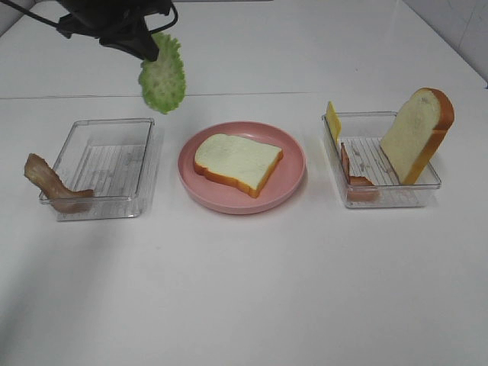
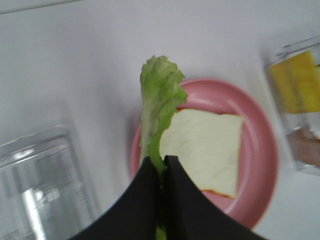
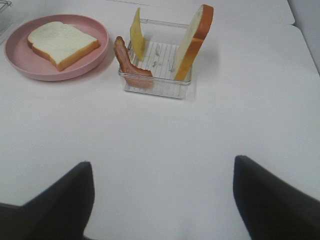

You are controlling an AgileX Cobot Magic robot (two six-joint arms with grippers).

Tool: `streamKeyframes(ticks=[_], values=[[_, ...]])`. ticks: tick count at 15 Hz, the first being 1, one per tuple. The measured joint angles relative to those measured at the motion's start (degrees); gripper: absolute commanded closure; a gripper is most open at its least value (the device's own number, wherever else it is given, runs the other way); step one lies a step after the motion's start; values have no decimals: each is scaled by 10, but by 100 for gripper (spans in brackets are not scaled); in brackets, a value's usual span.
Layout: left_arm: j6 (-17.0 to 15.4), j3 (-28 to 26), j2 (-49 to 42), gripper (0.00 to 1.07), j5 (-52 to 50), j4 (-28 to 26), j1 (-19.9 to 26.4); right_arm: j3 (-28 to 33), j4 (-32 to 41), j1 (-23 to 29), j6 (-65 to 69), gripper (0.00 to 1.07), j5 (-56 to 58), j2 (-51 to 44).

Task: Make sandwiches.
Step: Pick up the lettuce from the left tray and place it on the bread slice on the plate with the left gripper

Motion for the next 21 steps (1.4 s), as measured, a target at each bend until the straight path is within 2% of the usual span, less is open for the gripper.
streamKeyframes(ticks=[1,2,3,5,7,10,13,19,21], values=[[16,0,0,107,-6,-33,-1,0,0,0,0,35,0,0],[49,0,2,107,-13,-99,-3,0,0,0,0,35,0,0],[107,0,16,107,-15,-198,-18,0,0,0,0,35,0,0],[139,0,36,107,-12,-245,-41,0,0,0,0,35,0,0],[163,0,65,107,-12,-270,-71,0,0,0,0,35,0,0],[174,0,102,107,-14,-277,-100,0,0,0,0,35,0,0],[174,0,134,107,-17,-268,-101,0,0,0,0,35,0,0],[174,1,145,107,-29,-168,-101,0,0,0,0,35,0,0],[160,1,145,107,-40,-124,-101,0,0,0,0,35,0,0]])
